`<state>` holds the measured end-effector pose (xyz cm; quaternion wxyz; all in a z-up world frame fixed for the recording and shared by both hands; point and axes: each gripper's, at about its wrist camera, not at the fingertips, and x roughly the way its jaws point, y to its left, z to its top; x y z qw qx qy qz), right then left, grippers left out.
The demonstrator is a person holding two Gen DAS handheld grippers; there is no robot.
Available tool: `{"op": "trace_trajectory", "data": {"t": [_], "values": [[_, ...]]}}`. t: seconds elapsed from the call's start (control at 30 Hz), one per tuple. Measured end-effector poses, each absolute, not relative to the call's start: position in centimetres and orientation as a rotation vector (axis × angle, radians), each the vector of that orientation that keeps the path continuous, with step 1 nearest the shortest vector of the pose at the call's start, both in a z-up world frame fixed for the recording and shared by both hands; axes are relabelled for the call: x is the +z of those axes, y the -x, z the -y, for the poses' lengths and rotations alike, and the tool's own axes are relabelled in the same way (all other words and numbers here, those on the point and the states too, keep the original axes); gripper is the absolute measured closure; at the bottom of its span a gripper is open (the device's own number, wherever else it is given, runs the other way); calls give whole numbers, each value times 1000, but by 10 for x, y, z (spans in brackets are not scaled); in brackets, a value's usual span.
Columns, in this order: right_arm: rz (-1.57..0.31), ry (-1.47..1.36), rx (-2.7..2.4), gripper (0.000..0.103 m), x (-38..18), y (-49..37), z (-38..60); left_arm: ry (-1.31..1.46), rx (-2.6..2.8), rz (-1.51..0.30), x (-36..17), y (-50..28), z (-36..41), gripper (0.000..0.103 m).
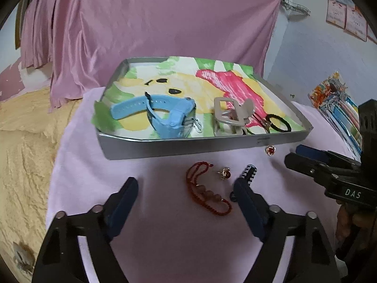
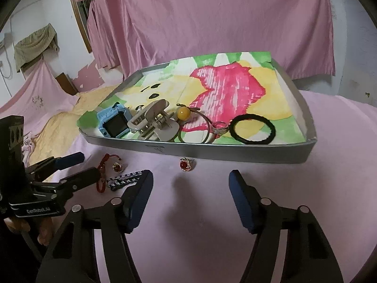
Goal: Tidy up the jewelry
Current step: 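Move both open tools back toward the remaining jewelry beside the tray, then grasp the red string bracelet with the left tool while the right tool grasps the red pendant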
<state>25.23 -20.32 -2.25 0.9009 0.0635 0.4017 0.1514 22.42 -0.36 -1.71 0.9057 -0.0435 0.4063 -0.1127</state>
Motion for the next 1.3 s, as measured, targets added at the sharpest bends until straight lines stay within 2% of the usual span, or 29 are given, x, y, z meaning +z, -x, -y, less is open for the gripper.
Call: {"op": "trace_trajectory", "data": {"t": [0.07, 0.3, 0.37, 0.43, 0.57, 0.77, 0.83, 0.97, 1.2, 1.3], "values": [[-842, -131, 316, 55, -24, -256, 201, 97, -240, -861, -20, -228, 4, 35], [-873, -149, 342, 57, -28, -266, 197, 132, -251, -865, -19, -230, 0, 57], [-880, -147, 344, 65, -29, -269, 196, 131, -259, -868, -19, -231, 0, 63], [-883, -139, 344, 67, -29, -271, 194, 120, -260, -871, -20, -231, 3, 67], [-889, -120, 338, 78, -29, -273, 190, 98, -253, -874, -19, -232, 7, 68], [-891, -90, 327, 79, -28, -275, 186, 63, -220, -876, -19, -232, 10, 75], [-891, -74, 323, 79, -28, -275, 183, 53, -222, -875, -19, -231, 11, 82], [-895, -68, 327, 93, -28, -277, 183, 28, -235, -878, -19, -231, 17, 90], [-899, -153, 378, 94, -31, -279, 193, 62, -227, -874, -19, -229, 17, 93], [-895, -175, 391, 94, -32, -278, 194, 102, -198, -856, -18, -226, 13, 99]]}}
